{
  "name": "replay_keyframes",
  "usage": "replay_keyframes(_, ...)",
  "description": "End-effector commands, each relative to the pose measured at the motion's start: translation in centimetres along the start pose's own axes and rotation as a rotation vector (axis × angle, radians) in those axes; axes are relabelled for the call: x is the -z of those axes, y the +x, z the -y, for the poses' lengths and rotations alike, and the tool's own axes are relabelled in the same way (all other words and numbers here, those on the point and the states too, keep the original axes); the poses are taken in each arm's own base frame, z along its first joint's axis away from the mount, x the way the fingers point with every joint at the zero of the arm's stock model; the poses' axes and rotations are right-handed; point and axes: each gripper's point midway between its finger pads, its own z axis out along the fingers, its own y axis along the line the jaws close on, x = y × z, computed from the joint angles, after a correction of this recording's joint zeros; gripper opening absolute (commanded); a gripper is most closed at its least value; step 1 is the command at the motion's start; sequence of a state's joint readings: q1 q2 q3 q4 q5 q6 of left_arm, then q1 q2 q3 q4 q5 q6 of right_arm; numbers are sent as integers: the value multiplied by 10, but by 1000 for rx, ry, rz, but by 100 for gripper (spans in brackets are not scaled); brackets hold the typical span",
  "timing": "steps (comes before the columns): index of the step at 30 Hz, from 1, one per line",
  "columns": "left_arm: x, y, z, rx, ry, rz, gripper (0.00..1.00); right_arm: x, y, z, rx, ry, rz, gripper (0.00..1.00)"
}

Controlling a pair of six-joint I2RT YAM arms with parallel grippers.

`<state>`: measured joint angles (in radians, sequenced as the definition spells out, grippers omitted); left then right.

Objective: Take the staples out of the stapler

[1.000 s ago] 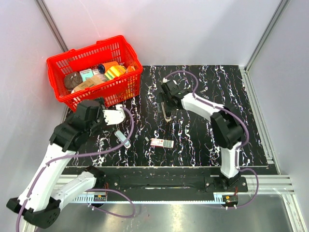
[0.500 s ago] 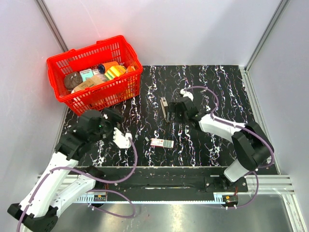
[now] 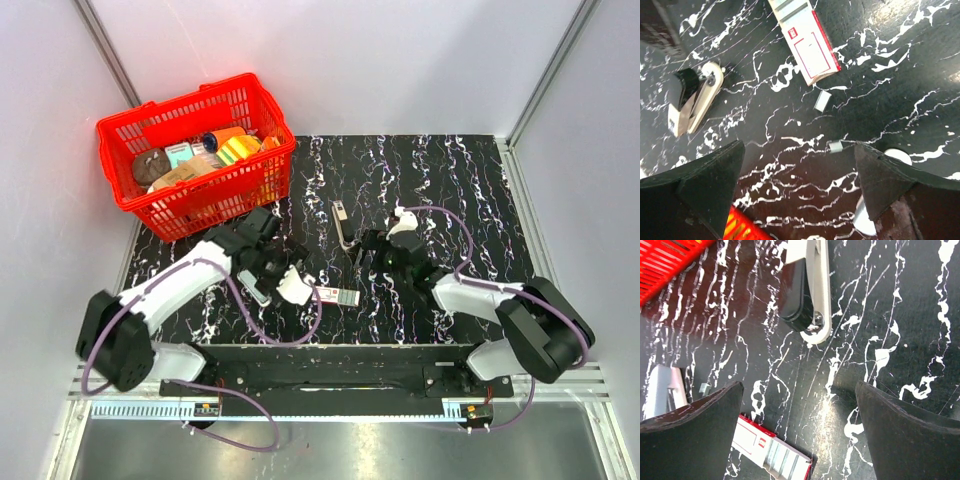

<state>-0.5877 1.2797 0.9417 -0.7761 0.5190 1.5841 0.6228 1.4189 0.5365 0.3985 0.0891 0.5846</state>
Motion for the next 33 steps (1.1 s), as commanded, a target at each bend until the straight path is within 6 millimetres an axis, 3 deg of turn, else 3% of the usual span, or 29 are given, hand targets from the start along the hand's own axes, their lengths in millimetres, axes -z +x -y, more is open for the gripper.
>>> replay_keyframes(1, -21, -13, -14, -88, 71, 105, 95, 12, -35, -27, 8, -128, 165, 98)
replay_keyframes(6, -50, -3, -13, -90, 223, 109, 88, 13, -35, -24, 16, -111, 164, 88)
replay_keyframes(15, -72, 14, 25, -139, 389, 68, 84, 28, -38, -19, -14, -120, 221, 80)
replay_keyframes(29, -100, 32, 26, -112, 364, 17, 72, 30, -35, -22, -27, -148, 217, 65)
replay_keyframes(33, -105, 41, 27, -115, 374, -17, 60, 30, -36, -23, -30, -153, 218, 63)
